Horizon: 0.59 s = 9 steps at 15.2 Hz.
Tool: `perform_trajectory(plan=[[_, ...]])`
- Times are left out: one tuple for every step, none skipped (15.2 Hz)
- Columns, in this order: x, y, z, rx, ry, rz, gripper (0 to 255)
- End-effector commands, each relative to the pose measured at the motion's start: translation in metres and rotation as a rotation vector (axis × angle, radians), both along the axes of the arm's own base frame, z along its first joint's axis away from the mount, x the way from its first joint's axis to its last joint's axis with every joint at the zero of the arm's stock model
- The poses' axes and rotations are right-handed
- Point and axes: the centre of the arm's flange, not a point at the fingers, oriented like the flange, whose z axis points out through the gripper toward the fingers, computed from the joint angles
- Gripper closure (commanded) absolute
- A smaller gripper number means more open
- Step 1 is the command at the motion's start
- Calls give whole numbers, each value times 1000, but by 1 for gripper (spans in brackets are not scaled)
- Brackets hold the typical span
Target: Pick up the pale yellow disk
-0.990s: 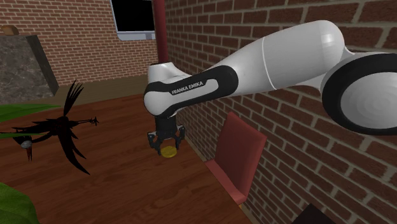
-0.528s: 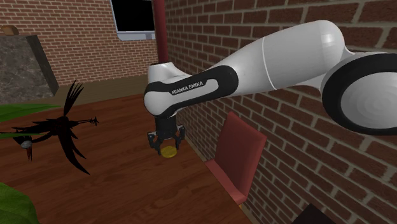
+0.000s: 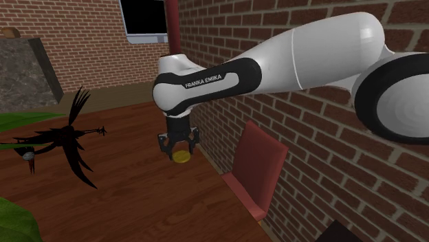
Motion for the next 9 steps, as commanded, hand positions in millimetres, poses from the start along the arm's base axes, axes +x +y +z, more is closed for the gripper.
perform_trajectory(plan=[[0, 0, 11, 0, 0, 0, 255], [0, 0, 16, 0, 0, 0, 255], [0, 0, 21, 0, 0, 0, 255], [0, 0, 26, 0, 0, 0, 255], [0, 0, 32, 0, 0, 0, 255], [0, 0, 37, 0, 0, 0, 255], [0, 0, 42, 0, 0, 0, 255], [0, 0, 43, 0, 0, 0, 255], [0, 0, 43, 0, 0, 0, 255]])
